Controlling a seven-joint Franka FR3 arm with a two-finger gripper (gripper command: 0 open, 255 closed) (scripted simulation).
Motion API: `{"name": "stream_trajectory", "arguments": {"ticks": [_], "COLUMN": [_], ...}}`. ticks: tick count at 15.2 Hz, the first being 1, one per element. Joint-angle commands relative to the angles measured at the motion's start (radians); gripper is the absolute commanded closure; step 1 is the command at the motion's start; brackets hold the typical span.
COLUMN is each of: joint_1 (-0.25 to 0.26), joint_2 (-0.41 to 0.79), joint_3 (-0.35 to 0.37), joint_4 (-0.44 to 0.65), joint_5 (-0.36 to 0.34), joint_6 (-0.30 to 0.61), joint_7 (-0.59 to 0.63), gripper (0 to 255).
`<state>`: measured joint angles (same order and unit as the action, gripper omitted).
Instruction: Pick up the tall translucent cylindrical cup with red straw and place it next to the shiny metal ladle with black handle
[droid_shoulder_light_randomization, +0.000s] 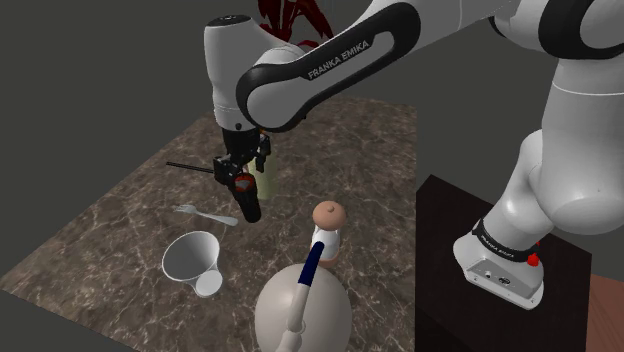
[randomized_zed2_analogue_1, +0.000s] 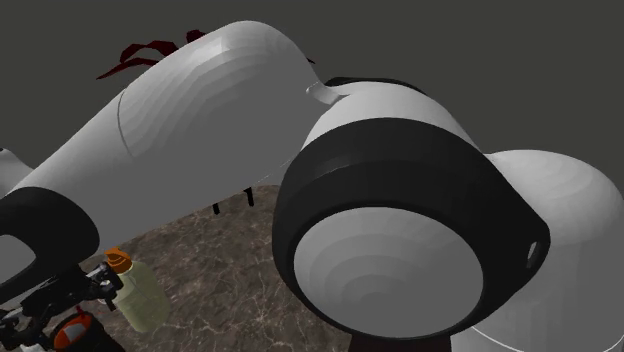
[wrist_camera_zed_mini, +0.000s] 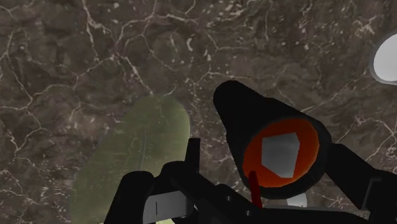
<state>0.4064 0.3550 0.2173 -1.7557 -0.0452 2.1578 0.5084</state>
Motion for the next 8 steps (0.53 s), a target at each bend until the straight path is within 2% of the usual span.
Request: {"name": "stream_trajectory", "arguments": {"ticks": [1,2,6,8], "joint_1": [0.0,0.0,-0.006,-0.006], "joint_2": [0.0,0.0,-0.052,-0.052], "joint_3": [0.0,0.0,0.004,0.004], "joint_4": [0.0,0.0,0.057,0.056], "joint_5": [0.0,0.0,0.013,0.013], "joint_6": [0.0,0.0,-0.107,-0.107], "joint_7": [0.0,0.0,-0.008,-0.008], "gripper": [0,0,0,0]}}
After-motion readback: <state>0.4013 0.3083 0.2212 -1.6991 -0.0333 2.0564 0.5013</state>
